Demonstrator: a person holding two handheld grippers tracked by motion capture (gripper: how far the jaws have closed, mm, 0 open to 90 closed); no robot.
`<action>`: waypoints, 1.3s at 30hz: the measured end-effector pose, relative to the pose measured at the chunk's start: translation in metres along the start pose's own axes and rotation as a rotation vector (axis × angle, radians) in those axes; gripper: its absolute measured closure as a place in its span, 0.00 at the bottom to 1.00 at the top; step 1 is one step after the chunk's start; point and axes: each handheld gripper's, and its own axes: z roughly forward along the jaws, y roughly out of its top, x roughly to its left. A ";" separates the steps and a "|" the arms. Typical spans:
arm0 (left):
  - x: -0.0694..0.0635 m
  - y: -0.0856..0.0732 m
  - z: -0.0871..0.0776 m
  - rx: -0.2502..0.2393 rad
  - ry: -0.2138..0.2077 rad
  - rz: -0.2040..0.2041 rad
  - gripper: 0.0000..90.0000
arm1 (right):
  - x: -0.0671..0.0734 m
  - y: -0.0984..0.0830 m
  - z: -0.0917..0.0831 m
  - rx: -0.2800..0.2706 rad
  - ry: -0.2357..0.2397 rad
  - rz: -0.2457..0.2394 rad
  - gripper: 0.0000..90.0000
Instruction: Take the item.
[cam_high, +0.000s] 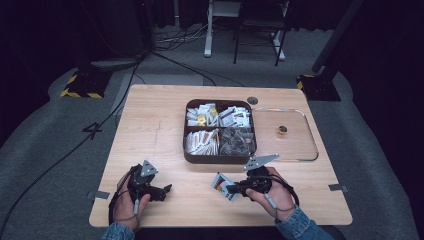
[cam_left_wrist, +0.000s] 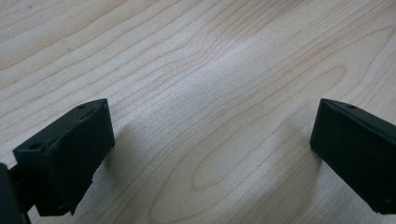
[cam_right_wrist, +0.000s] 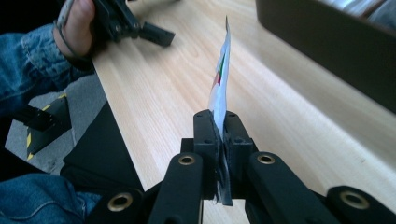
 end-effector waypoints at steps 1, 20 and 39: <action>0.000 0.000 0.000 0.000 0.000 0.000 0.00 | 0.000 -0.002 0.001 0.004 0.002 0.002 0.96; 0.000 0.000 0.000 -0.001 0.000 -0.002 0.00 | 0.001 -0.016 0.019 0.093 -0.015 -0.008 0.91; 0.000 0.000 0.000 0.000 0.000 0.000 0.00 | -0.003 -0.018 0.026 0.025 -0.069 -0.072 0.48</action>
